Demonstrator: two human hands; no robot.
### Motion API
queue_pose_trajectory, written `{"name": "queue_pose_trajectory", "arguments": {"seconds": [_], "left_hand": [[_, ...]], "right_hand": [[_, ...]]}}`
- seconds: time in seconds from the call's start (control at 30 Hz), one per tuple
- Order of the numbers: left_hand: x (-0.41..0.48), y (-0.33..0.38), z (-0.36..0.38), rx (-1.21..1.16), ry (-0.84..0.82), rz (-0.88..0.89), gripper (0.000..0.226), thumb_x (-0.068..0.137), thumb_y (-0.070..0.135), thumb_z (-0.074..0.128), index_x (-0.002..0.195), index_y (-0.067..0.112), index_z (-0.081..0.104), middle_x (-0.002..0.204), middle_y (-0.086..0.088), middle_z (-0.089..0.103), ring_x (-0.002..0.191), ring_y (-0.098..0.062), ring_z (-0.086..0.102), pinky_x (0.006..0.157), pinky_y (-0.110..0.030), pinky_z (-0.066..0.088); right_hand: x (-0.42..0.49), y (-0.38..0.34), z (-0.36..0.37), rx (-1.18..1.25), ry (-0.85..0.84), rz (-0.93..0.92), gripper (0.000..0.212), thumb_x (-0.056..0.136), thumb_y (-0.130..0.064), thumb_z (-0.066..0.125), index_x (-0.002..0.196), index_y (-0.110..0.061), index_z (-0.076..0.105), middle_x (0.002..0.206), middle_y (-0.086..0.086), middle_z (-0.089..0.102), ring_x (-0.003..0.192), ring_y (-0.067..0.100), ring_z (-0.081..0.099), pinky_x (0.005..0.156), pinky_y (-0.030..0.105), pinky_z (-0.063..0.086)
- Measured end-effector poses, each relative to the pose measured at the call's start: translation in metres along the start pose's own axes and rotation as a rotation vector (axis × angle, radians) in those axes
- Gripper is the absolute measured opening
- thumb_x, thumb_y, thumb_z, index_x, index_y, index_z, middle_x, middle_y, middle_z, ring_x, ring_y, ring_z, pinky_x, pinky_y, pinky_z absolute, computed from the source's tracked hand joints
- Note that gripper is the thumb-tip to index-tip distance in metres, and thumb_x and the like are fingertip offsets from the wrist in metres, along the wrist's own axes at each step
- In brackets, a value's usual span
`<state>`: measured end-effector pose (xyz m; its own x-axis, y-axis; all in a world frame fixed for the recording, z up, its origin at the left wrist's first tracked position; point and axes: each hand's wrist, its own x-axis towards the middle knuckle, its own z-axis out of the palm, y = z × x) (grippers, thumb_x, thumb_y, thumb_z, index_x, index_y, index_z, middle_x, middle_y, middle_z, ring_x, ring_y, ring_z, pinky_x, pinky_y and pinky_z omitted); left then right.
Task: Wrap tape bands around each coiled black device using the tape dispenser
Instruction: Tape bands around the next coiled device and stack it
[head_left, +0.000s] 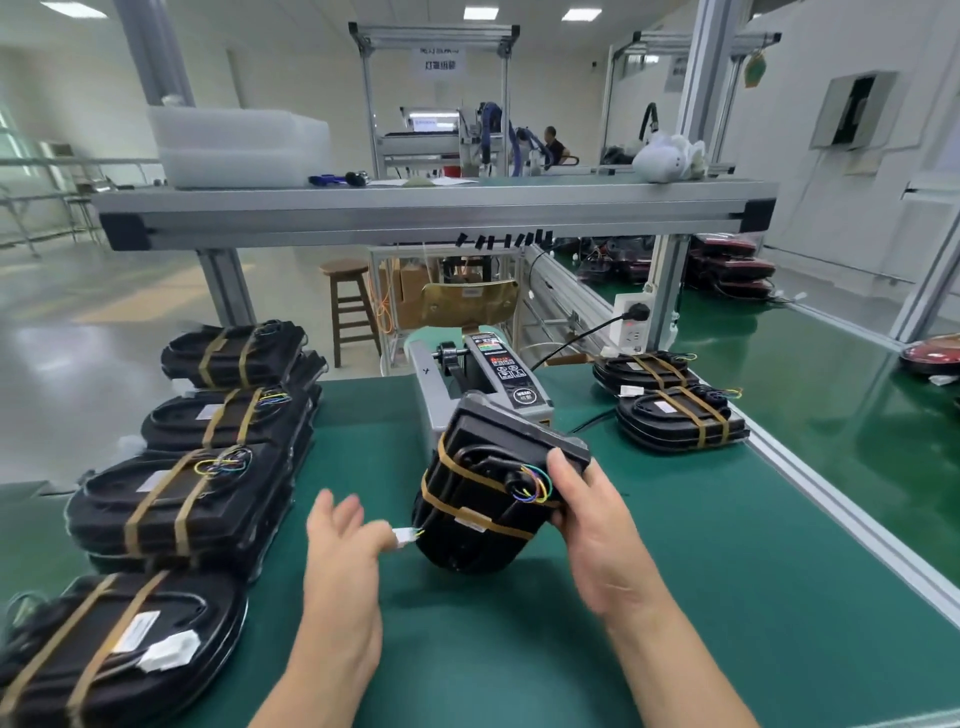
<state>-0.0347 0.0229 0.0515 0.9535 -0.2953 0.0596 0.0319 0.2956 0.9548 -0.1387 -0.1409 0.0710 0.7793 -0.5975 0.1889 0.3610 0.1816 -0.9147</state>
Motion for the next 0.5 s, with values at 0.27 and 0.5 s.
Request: {"name": "queue_pose_trajectory", "arguments": {"seconds": [0.27, 0.5], "left_hand": [[0.001, 0.040, 0.002, 0.206, -0.318, 0.279, 0.074, 0.066, 0.052, 0.074, 0.134, 0.055, 0.045, 0.132, 0.025, 0.058, 0.128, 0.001, 0.050, 0.107, -0.030, 0.036], [0.002, 0.042, -0.008, 0.199, -0.377, 0.282, 0.054, 0.070, 0.042, 0.076, 0.119, 0.039, 0.054, 0.105, 0.015, 0.068, 0.100, -0.006, 0.065, 0.083, -0.016, 0.050]], "right_hand": [[0.002, 0.009, 0.029, -0.121, -0.167, -0.077, 0.045, 0.084, -0.038, 0.070, 0.122, -0.016, 0.061, 0.121, -0.003, 0.071, 0.115, 0.009, 0.064, 0.090, 0.016, 0.048], [0.005, 0.013, 0.036, -0.030, -0.155, -0.085, 0.029, 0.092, -0.034, 0.057, 0.112, -0.015, 0.068, 0.110, -0.004, 0.070, 0.093, 0.005, 0.064, 0.075, 0.015, 0.047]]}}
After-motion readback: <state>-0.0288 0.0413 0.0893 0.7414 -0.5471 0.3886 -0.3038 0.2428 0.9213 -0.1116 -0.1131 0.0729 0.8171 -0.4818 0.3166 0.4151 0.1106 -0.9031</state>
